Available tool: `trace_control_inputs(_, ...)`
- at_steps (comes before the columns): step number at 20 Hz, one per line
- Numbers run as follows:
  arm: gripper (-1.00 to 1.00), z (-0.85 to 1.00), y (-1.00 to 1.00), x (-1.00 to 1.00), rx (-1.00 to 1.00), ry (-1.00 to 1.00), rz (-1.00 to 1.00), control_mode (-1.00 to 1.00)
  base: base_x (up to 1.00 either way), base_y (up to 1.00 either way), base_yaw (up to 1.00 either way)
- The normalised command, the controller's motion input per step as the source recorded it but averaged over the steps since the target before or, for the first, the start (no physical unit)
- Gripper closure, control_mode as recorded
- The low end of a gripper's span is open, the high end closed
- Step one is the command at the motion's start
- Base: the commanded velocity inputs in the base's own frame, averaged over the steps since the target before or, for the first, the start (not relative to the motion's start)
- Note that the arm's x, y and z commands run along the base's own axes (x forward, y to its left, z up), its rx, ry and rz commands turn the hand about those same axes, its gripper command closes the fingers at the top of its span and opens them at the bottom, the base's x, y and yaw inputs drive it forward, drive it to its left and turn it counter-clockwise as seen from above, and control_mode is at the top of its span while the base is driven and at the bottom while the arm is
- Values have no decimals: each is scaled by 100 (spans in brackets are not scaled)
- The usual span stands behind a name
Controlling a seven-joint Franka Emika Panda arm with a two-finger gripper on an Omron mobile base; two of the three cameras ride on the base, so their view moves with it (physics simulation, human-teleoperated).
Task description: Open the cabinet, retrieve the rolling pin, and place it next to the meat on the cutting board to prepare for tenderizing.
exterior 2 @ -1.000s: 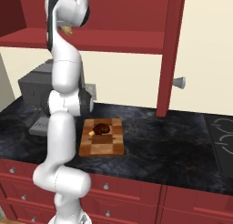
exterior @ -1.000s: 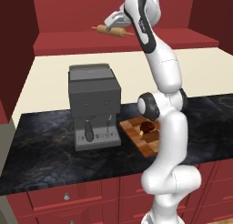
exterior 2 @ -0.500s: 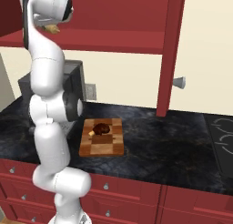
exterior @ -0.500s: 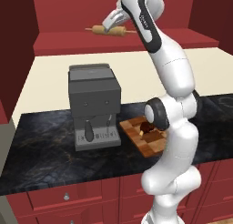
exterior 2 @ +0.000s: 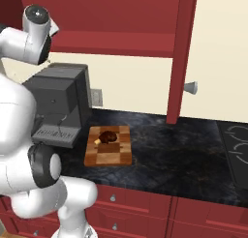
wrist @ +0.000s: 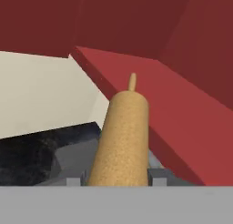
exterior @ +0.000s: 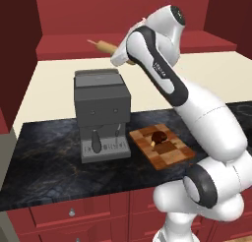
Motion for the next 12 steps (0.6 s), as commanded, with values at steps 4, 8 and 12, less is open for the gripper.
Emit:
trace_control_inputs(4, 100, -16, 1, -100, 18, -14, -9, -100, 0, 0, 0)
trace_control_inputs(8, 100, -9, -5, -97, 18, -4, -9, -100, 0, 0, 0)
trace_control_inputs(12, 100, -3, -25, -65, 14, 0, -6, -100, 0, 0, 0)
